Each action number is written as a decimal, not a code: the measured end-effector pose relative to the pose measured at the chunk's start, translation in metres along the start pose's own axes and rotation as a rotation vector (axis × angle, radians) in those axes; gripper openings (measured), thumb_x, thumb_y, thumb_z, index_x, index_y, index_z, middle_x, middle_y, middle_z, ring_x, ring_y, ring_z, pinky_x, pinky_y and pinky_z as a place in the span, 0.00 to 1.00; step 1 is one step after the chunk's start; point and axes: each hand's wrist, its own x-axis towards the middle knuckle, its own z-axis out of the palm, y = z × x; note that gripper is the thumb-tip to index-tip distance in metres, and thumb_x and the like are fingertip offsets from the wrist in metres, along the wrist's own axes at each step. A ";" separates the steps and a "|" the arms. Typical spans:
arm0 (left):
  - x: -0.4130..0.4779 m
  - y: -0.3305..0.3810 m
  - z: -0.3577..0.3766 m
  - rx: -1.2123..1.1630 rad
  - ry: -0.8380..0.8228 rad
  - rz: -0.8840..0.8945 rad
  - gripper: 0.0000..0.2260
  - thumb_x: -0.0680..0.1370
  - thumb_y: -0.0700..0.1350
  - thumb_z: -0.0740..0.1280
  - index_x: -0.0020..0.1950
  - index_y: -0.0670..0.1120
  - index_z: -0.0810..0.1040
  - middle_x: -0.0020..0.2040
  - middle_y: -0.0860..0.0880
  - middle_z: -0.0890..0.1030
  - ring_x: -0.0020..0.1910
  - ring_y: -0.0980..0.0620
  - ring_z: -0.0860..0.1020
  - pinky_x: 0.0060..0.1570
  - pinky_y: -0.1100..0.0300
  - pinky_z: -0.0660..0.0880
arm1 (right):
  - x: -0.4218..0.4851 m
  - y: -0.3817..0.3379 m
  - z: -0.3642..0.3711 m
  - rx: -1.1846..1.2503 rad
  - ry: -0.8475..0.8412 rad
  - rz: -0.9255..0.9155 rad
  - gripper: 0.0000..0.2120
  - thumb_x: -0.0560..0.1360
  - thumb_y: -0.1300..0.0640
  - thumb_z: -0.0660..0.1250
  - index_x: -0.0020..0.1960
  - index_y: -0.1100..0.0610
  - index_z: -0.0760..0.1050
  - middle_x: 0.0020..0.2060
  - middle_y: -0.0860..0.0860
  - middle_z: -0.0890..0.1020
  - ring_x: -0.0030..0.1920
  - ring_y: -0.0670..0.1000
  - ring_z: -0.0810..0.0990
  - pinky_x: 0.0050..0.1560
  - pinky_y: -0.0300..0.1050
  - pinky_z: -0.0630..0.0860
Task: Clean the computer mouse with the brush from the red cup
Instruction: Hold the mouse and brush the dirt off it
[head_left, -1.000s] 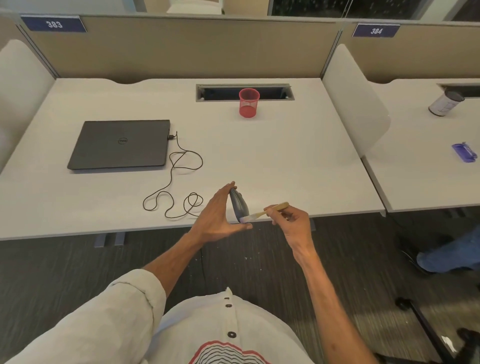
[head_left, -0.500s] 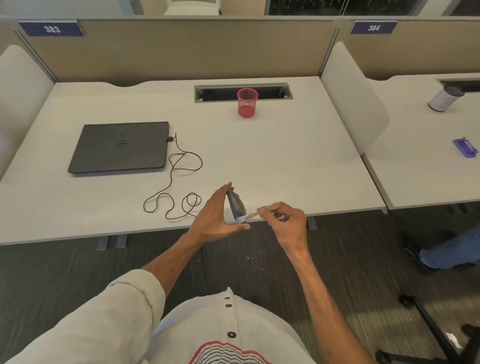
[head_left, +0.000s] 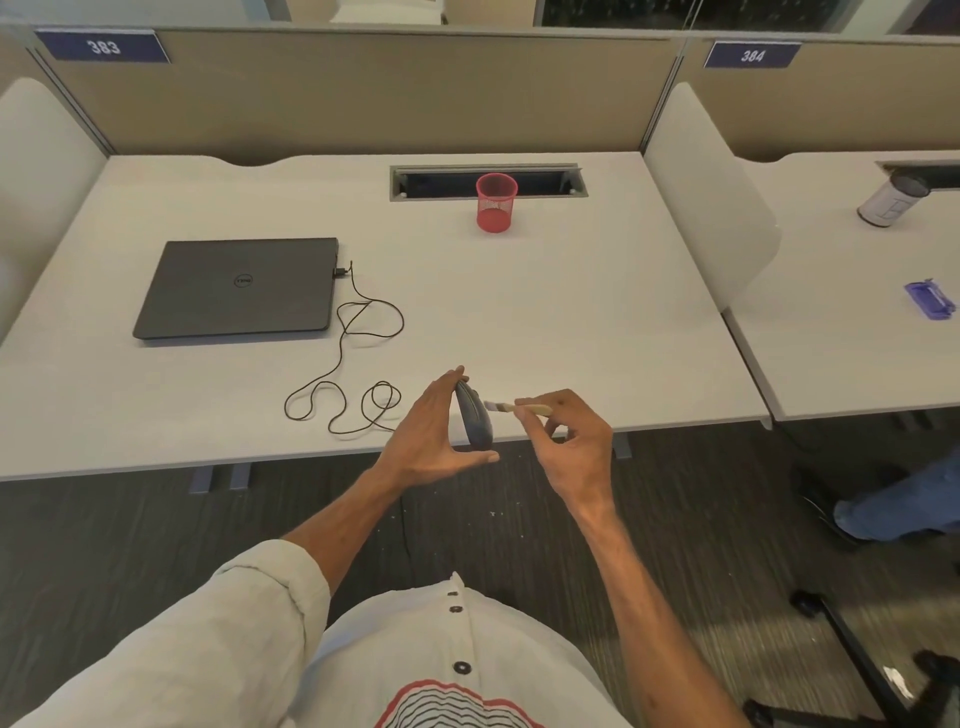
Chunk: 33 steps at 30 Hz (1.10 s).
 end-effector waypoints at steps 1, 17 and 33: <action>0.000 0.000 0.001 0.001 0.003 0.001 0.60 0.70 0.67 0.82 0.89 0.51 0.49 0.88 0.51 0.60 0.86 0.49 0.62 0.85 0.43 0.63 | 0.000 0.000 0.000 -0.009 -0.042 -0.015 0.03 0.79 0.48 0.79 0.53 0.44 0.89 0.51 0.42 0.87 0.46 0.48 0.86 0.36 0.32 0.80; 0.000 -0.001 0.005 0.189 -0.029 0.085 0.60 0.70 0.74 0.77 0.90 0.51 0.48 0.91 0.51 0.49 0.90 0.49 0.52 0.88 0.45 0.56 | 0.019 -0.011 0.006 -0.347 -0.243 -0.245 0.08 0.81 0.51 0.77 0.60 0.46 0.90 0.55 0.41 0.88 0.43 0.46 0.85 0.52 0.45 0.79; 0.000 -0.004 0.007 0.229 -0.010 0.069 0.61 0.70 0.74 0.76 0.90 0.49 0.48 0.91 0.51 0.48 0.90 0.48 0.50 0.88 0.45 0.56 | 0.022 -0.019 0.002 -0.348 -0.308 -0.183 0.08 0.82 0.46 0.75 0.57 0.46 0.90 0.54 0.39 0.88 0.41 0.45 0.84 0.54 0.46 0.83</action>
